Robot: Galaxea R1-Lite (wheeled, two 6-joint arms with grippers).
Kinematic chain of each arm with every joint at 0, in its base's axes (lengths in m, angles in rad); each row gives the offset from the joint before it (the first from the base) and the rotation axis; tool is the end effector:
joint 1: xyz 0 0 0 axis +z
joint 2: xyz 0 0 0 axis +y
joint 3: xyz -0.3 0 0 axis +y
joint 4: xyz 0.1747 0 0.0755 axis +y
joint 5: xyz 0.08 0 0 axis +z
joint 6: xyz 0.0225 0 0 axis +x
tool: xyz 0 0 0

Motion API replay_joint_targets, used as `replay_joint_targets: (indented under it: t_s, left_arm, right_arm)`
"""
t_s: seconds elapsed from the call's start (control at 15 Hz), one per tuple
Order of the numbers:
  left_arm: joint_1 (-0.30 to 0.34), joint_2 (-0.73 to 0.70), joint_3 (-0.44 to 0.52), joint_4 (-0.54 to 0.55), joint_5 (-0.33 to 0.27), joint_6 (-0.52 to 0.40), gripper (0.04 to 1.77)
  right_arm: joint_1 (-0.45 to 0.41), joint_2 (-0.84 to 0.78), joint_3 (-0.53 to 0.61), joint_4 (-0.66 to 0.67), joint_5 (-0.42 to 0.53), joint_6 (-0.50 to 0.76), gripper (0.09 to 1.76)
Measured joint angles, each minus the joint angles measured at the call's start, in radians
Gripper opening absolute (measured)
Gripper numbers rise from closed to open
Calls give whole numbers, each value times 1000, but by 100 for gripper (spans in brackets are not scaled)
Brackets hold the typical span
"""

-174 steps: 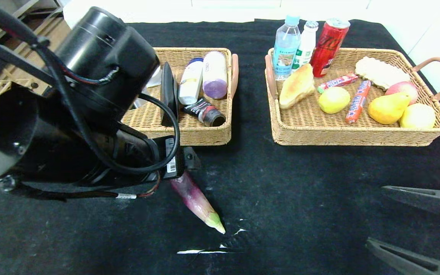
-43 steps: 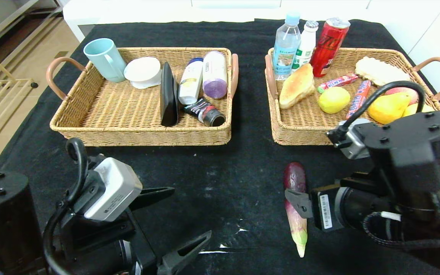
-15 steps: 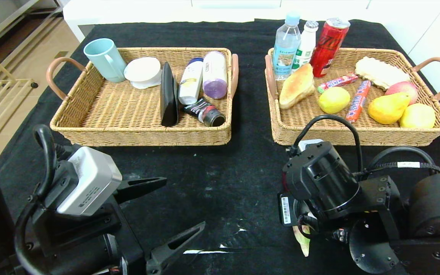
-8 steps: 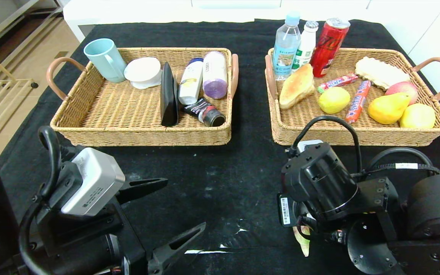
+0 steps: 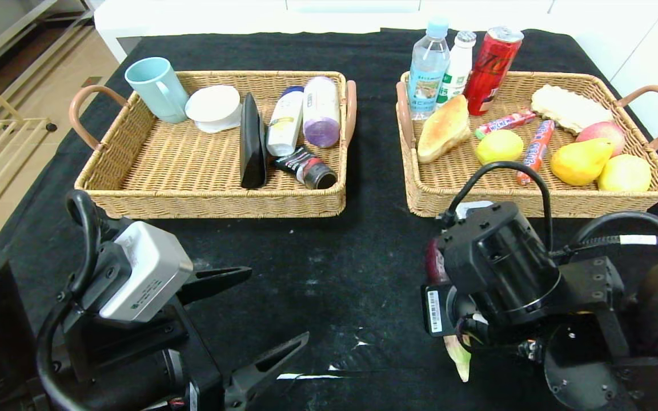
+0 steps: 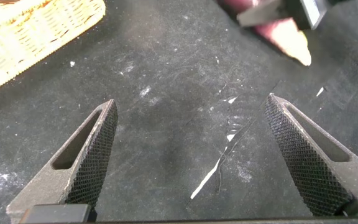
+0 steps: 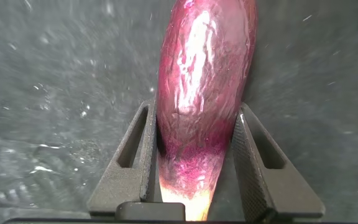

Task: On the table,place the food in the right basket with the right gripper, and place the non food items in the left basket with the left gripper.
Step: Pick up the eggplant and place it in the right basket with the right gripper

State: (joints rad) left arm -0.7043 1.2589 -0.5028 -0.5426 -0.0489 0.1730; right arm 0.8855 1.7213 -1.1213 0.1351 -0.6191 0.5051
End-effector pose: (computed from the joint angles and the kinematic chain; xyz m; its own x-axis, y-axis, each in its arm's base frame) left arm 0.1418 -0.1219 0.1989 0.7122 -0.6693 -0.2116 0.7007 0.6957 0.1580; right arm 0.2030 0.2277 0.1943 0.8316 0.1004 -0.5462 -0.1080 0.9940 0.0183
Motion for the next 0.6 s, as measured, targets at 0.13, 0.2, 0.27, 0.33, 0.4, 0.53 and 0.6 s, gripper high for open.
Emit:
replay_joint_targets:
  t_s: [0.13,0.2,0.27,0.33,0.4,0.53,0.6]
  left_arm:
    - [0,6,0,-1,1,-2,172]
    - [1,9,0,-1,1,-1,172]
    - [1,13,0,-2,1,-1,172]
    - [1,14,0,-2,1,-1,172]
    - [1,16,0,-1,2,0,172]
    - [1,20,0,-2,1,0,172]
    - [1,22,1,-1,1,1,172]
  right_arm:
    - [-10,-25,-6,-2,0,-15,79]
    - [-22,-38,-8,-6,-1,-19,79]
    - [-36,-55,-11,-7,-2,-28,79]
    - [-53,-72,-16,-8,0,-43,79]
    - [-74,-90,-24,-8,0,-63,79]
    - [-122,-121,-58,-9,4,-109,79]
    - [-140,-130,-78,-11,4,-129,79]
